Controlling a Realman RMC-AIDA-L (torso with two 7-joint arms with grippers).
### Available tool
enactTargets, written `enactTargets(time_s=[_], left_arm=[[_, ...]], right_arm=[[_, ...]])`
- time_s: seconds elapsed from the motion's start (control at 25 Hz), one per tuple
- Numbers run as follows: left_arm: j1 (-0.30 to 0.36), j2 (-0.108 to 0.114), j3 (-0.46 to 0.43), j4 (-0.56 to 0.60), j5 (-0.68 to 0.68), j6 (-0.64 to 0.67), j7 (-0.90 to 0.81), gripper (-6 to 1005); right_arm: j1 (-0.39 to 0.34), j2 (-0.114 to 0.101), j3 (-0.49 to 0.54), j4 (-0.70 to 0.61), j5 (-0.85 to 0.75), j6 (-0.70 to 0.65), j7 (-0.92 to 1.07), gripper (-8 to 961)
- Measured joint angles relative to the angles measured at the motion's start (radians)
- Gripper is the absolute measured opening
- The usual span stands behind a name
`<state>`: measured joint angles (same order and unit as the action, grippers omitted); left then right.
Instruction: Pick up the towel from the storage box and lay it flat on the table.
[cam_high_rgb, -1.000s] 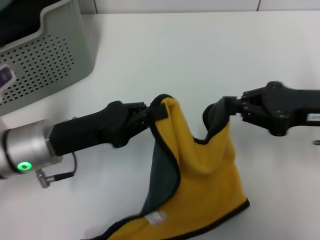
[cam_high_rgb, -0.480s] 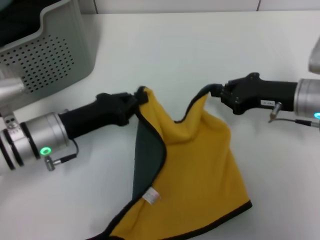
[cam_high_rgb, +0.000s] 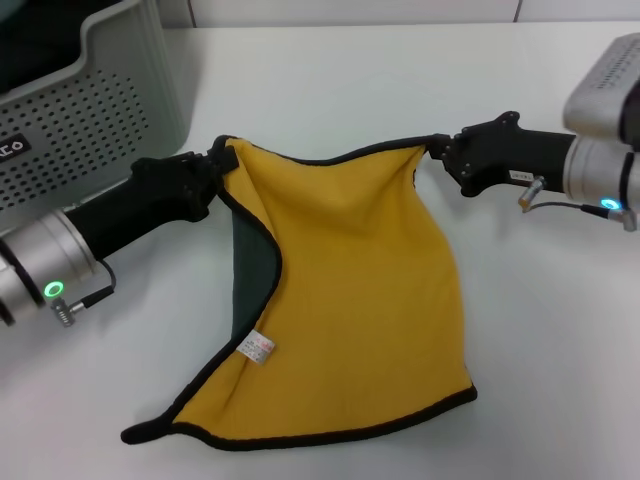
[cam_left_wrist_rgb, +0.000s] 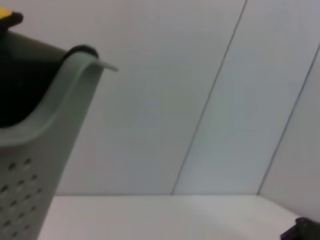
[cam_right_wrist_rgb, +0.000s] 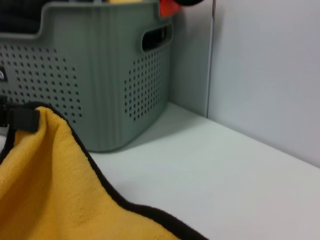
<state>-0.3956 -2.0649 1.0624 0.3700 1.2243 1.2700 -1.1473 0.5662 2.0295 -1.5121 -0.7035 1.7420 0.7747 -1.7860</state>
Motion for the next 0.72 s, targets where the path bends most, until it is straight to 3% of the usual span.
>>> enactTargets(time_s=[0.2,0.6,0.72], left_arm=[[-0.008,-0.025,0.0,0.006,0.001,-0.127,0.041,43],[0.01,-0.025,-0.031,0.023,-0.008,-0.192,0.038,100],[0.016,-0.024,-0.039,0.024,0.0,-0.203,0.037,276]], right_arm=[[0.006,0.0,-0.061,-0.01,0.002,-0.101,-0.001,86],[-0.011,0.0,-0.065,-0.017,0.041,-0.132,-0.001,102],[-0.049,-0.002,-0.064,-0.065,0.042,-0.122,-0.009,237]])
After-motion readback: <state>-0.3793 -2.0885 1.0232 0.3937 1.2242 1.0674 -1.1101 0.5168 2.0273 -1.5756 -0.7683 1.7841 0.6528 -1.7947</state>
